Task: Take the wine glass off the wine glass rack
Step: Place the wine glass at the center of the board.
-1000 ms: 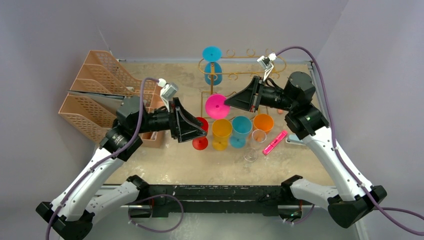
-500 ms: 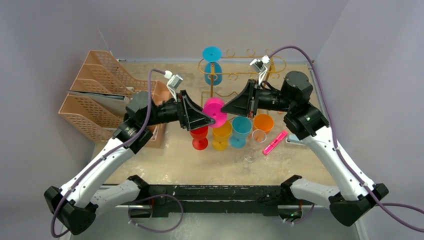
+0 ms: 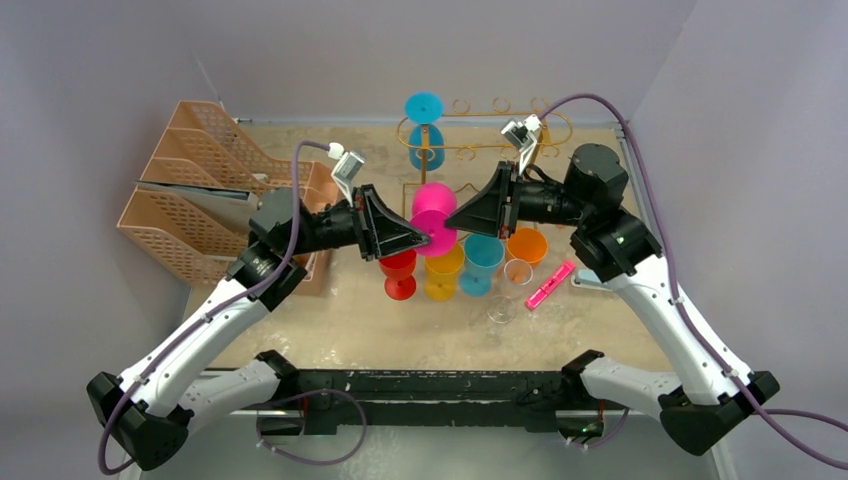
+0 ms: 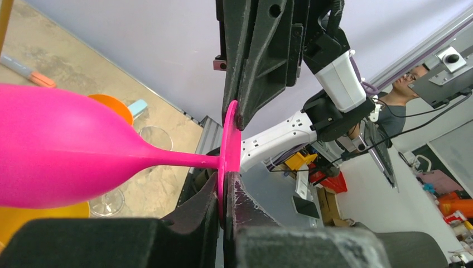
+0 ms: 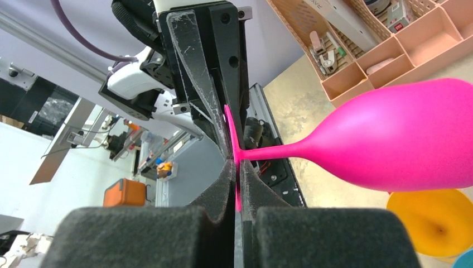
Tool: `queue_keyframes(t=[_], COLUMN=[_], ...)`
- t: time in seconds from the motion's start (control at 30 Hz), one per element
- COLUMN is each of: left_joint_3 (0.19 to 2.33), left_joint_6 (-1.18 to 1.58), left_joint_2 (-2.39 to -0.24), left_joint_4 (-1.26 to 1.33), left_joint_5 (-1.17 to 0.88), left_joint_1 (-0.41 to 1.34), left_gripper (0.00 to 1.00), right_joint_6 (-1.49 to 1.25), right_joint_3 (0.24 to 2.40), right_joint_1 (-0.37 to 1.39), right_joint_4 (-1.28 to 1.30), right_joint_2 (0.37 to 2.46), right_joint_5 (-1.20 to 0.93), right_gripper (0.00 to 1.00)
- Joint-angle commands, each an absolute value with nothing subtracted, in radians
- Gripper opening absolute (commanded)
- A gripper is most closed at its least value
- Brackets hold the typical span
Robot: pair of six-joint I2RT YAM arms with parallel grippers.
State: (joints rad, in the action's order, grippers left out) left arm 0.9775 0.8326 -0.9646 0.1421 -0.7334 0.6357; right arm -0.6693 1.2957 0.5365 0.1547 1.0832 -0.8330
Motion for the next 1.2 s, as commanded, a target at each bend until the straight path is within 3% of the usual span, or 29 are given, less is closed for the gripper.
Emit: queue_keyframes(t=[0.0, 0.13, 0.23, 0.43, 0.57, 0.73, 0.93, 1.0, 1.17], left_joint_3=[0.979, 0.991, 1.009, 0.959, 0.916, 0.847, 0.792, 0.801, 0.783], left_joint_6=[0.804, 0.751, 0.674, 0.427, 0.198, -0.148, -0.332, -0.371, -0.401], left_joint_2=[-0.969, -0.977, -0.964, -0.868, -0.783, -0.651, -0.524, -0.513, -0.481], left_joint_4=[0.178, 0.131, 0.057, -0.042, -0.19, -0.336, -0.45, -0.487, -0.443], left_joint_5=[-0.781, -0.8, -0.796, -0.839, -0.855, -0.897, -0.938, -0.985, -1.053], left_joint_1=[0.649, 0.667, 0.681, 0.716, 0.726, 0.726, 0.726, 0.726, 0.726], left_gripper=[0.0, 0.0, 0.0, 0.0, 0.0, 0.0, 0.0, 0.0, 0.0], right_joint_6=[-0.664, -0.664, -0.661, -0.589, -0.562, -0.56, -0.828, -0.837, -0.951], right_joint_3=[1.309, 1.301, 1.294, 1.278, 1.26, 1.286, 1.228, 1.265, 1.305], right_joint_1=[0.541, 0.541, 0.54, 0.54, 0.54, 0.524, 0.353, 0.351, 0.393], right_joint_4=[0.124, 0.118, 0.112, 0.151, 0.217, 0.336, 0.013, 0.032, -0.006], right_joint_2=[1.06, 1.053, 1.046, 1.006, 0.964, 0.971, 1.045, 1.1, 1.217], right_joint_5=[-0.875, -0.88, -0.877, -0.765, -0.624, -0.535, -0.949, -1.0, -1.103], right_gripper=[0.0, 0.01, 0.08, 0.49, 0.69, 0.82, 0.85, 0.85, 0.71])
